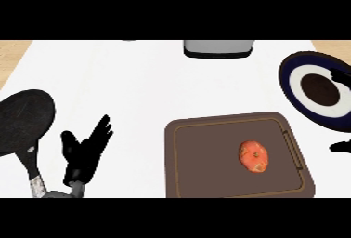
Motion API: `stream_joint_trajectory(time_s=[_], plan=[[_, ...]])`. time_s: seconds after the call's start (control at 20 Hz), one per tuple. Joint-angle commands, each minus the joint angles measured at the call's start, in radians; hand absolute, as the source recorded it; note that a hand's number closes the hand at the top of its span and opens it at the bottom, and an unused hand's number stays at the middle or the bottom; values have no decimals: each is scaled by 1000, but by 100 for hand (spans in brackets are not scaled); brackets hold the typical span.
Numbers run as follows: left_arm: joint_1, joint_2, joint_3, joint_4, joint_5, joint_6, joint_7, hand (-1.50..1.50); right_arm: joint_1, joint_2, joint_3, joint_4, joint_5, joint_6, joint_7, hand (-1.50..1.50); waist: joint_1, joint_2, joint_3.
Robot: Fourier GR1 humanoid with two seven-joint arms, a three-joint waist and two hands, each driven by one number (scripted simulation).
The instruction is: Pick the squash from the tray and place it in the plate
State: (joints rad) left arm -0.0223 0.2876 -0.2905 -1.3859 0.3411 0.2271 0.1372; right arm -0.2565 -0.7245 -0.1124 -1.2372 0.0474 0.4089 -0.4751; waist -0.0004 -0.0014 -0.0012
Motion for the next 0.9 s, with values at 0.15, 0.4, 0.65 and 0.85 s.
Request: stream_joint_trajectory(time_s=[0.15, 0.4, 0.65, 0.85], plan=[[52, 13, 9, -59, -7, 1, 32, 0, 26, -19, 124, -245, 117, 27, 235, -150, 1, -4, 0], [-21, 1, 51, -13, -13, -30, 45, 0, 103, 52, 174, -382, 205, -3, 354, -150, -3, 0, 1], [-26, -23, 59, -23, -46, -25, 58, 0, 181, 120, 217, -478, 328, -51, 413, -150, -4, 0, 1], [59, -24, 47, -107, -63, -34, 99, 0, 194, 138, 221, -484, 365, 7, 460, -150, 3, 0, 1]])
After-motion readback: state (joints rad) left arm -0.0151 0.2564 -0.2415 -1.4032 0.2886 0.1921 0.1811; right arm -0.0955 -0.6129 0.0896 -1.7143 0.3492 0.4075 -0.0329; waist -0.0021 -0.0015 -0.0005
